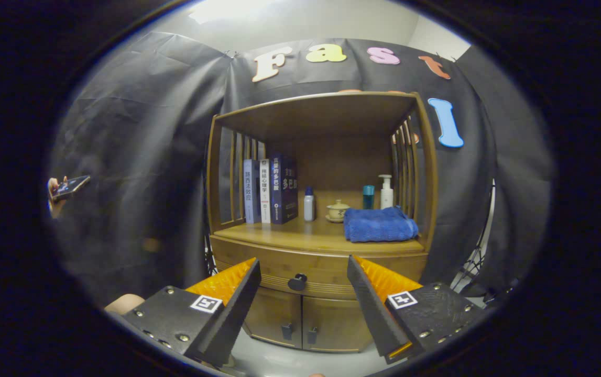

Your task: Pull open the drawer, take out the items inside it, and place them on the countertop above the cabinet.

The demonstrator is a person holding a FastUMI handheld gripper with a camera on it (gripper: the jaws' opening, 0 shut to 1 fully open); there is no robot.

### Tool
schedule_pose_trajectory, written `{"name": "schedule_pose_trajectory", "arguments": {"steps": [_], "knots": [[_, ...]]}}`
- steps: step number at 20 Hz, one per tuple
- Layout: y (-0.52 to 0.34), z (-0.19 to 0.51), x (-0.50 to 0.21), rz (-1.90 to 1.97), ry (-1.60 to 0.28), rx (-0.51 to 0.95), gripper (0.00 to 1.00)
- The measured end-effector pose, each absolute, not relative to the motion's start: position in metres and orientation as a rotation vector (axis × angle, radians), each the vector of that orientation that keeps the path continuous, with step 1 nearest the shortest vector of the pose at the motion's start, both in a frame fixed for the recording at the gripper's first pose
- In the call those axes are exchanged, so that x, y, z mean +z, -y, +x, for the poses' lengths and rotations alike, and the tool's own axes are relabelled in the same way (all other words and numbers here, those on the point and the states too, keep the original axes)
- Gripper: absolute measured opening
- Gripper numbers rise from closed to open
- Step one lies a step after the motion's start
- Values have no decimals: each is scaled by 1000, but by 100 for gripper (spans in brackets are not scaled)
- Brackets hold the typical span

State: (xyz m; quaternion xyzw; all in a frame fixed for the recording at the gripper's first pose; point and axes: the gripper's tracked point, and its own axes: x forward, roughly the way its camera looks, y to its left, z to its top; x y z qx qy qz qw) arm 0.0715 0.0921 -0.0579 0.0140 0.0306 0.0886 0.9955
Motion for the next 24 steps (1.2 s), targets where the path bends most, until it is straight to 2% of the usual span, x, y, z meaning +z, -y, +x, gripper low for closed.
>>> {"name": "schedule_pose_trajectory", "arguments": {"steps": [11, 24], "knots": [[-118, 157, -136, -19, -99, 62, 99], [-130, 183, -196, -75, -199, 60, 99]]}}
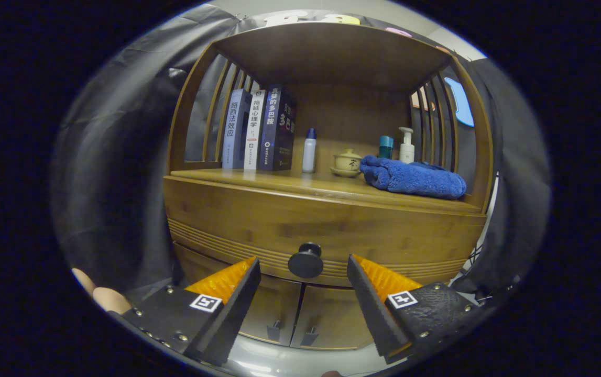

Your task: Pull open the drawer, take out the items inside it, and place them on the countertop above the cabinet.

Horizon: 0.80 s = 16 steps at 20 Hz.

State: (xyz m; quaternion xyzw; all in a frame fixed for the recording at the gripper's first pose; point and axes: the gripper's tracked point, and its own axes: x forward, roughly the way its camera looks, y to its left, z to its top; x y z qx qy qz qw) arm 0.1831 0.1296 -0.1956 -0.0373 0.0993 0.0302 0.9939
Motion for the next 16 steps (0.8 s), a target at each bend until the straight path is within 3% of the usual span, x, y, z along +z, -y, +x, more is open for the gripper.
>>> {"name": "schedule_pose_trajectory", "arguments": {"steps": [7, 16], "knots": [[-122, 209, -210, -79, -207, 19, 99], [-121, 230, -224, -89, -240, -1, 58]]}}
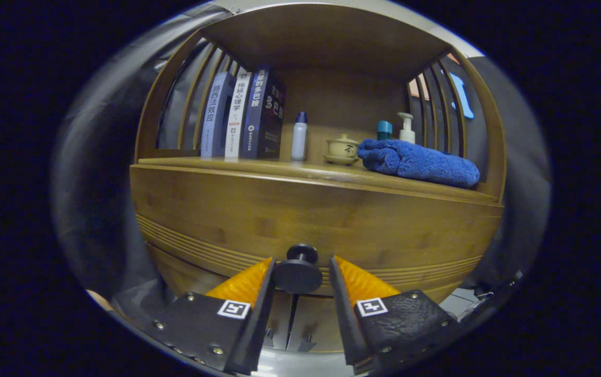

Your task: Pull open the drawer, take out the items inside it, and place them on the countertop above the cabinet.

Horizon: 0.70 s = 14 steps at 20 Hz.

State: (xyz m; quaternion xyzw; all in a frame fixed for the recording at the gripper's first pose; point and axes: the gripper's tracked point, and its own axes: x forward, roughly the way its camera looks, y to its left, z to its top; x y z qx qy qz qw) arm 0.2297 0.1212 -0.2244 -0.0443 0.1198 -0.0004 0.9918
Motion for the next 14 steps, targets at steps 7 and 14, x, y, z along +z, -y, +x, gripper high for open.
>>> {"name": "schedule_pose_trajectory", "arguments": {"steps": [7, 14], "knots": [[-127, 228, -224, -27, -266, 15, 38], [-128, 226, -235, 81, -327, -9, 38]]}}
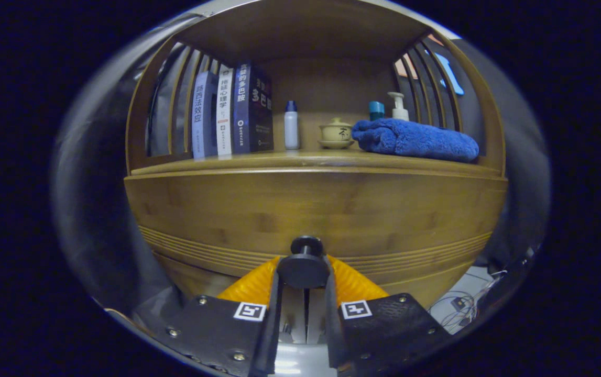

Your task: Pull open the drawer, take out the items inside it, and place them on the countertop above the cabinet.

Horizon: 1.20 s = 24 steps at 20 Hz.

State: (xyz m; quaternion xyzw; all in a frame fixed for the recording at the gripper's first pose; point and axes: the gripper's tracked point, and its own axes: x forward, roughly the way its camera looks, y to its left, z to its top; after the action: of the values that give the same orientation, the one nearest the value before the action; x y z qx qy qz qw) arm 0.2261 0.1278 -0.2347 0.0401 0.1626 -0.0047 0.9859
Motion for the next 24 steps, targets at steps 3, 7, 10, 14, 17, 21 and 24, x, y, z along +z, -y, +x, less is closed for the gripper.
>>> {"name": "schedule_pose_trajectory", "arguments": {"steps": [3, 7, 10, 14, 17, 21, 24], "knots": [[-97, 222, -270, 2, -386, -98, 14], [-84, 210, -247, -32, -327, -103, 2], [-81, 216, -221, -34, -268, -103, 2], [-85, 217, -207, -31, -240, -83, 6], [-85, 215, -204, -24, -231, -83, 9], [-87, 215, -205, -18, -237, -76, 9], [-86, 215, -204, -33, -235, -72, 9]]}}
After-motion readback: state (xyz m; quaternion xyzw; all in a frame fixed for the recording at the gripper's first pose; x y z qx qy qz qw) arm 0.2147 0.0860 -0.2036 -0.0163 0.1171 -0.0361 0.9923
